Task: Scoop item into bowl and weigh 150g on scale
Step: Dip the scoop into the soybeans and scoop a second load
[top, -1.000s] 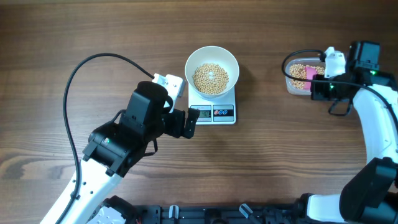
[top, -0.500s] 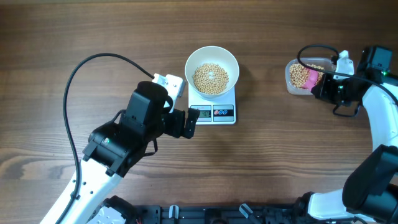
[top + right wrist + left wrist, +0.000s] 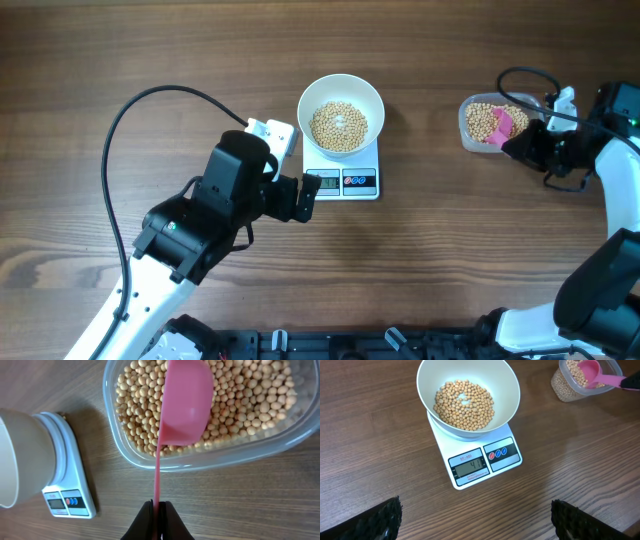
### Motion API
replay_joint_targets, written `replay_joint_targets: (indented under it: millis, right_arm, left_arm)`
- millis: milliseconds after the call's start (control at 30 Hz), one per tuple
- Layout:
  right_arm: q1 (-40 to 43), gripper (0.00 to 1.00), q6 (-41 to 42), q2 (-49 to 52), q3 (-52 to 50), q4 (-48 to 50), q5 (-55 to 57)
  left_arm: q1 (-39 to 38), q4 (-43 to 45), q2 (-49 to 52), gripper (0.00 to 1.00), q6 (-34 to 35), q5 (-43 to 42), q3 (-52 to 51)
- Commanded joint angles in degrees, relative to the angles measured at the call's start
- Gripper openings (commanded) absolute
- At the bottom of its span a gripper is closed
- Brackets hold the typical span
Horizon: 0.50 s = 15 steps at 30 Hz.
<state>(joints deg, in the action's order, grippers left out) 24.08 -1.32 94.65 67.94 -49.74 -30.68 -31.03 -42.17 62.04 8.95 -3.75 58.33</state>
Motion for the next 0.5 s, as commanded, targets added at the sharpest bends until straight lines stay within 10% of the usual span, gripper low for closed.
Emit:
replay_joint_targets:
  millis: [0,467]
  right_arm:
    - [1.4,0.04,1.5,1.7,-0.2,-0.5,-4.2]
    - [2.7,0.04,3.0,6.1,-0.2,-0.7,-9.4]
  left_arm:
    - [0.2,0.2,0.2,1.00,0.5,-0.7,0.3]
    - [0.2,0.2,0.2,1.00,0.5,-0.7,0.3]
